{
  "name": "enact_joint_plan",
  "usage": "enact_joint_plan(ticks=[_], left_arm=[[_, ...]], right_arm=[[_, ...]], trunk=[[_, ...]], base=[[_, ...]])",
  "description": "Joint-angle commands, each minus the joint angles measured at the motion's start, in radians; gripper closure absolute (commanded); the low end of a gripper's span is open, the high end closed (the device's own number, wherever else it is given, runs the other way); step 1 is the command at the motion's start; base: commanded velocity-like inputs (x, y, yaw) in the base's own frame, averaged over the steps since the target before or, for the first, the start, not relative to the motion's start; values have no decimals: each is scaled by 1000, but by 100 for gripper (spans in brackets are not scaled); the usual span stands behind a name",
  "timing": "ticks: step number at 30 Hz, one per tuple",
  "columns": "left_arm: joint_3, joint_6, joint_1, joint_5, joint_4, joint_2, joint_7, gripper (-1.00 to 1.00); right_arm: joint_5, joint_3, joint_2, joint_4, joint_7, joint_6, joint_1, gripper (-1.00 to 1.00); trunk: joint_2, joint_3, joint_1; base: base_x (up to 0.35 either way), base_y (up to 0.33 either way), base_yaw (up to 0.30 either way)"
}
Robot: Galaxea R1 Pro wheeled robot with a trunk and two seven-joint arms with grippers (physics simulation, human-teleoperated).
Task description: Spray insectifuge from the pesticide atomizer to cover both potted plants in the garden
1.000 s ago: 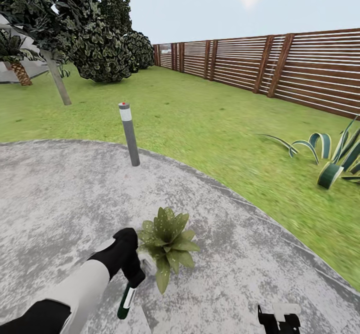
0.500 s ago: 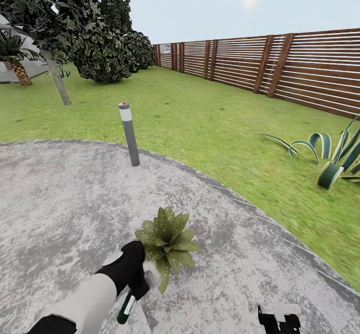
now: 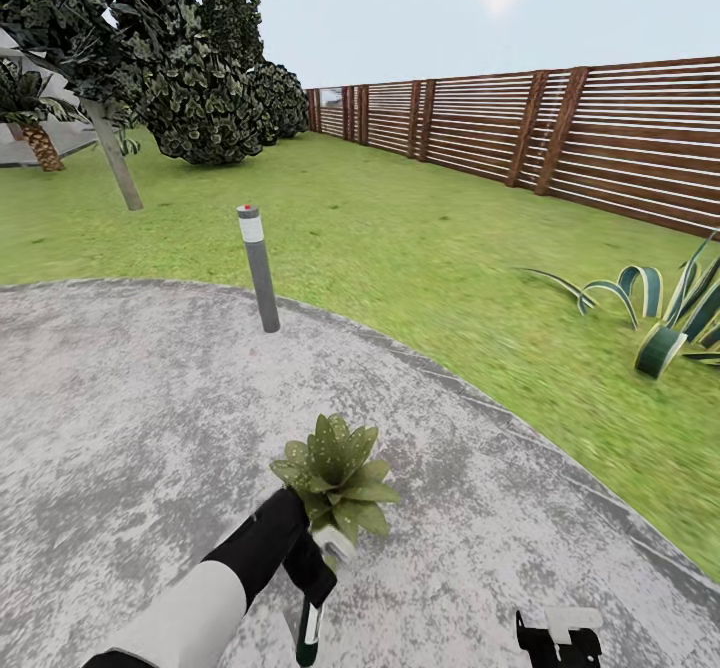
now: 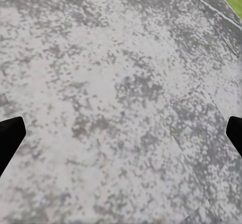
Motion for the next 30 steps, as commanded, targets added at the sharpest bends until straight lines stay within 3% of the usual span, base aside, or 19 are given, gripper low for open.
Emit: enact_joint_plan(ticks=[1, 7, 11, 17, 20, 23, 30], left_arm=[[-2, 1, 3, -9, -1, 0, -10, 100], [1, 23, 19, -10, -8, 6, 14, 100], [2, 157, 19, -12, -11, 68, 29, 100], [2, 174, 20, -4, -11, 136, 24, 100], [2, 173, 27, -4, -2, 156, 28, 100], [-3, 165, 41, -9, 0, 157, 32, 100], [-4, 159, 45, -8, -13, 129, 67, 100]], right_arm=[[11, -8, 0, 1, -3, -3, -1, -100], [11, -8, 0, 1, -3, -3, -1, -100], [11, -7, 0, 1, -3, -3, -1, -100], [11, -8, -2, 1, -3, -2, -1, -100], [11, -8, -3, 0, -3, -2, -1, -100], [11, -8, -2, 1, -3, -2, -1, -100], [11, -7, -1, 2, -5, -1, -1, -100]], trunk=[[0, -1, 0], [0, -1, 0], [0, -1, 0], [0, -1, 0], [0, -1, 0], [0, -1, 0], [0, -1, 0]], base=[[0, 0, 0], [0, 0, 0], [0, 0, 0], [0, 0, 0], [0, 0, 0], [0, 0, 0], [0, 0, 0]])
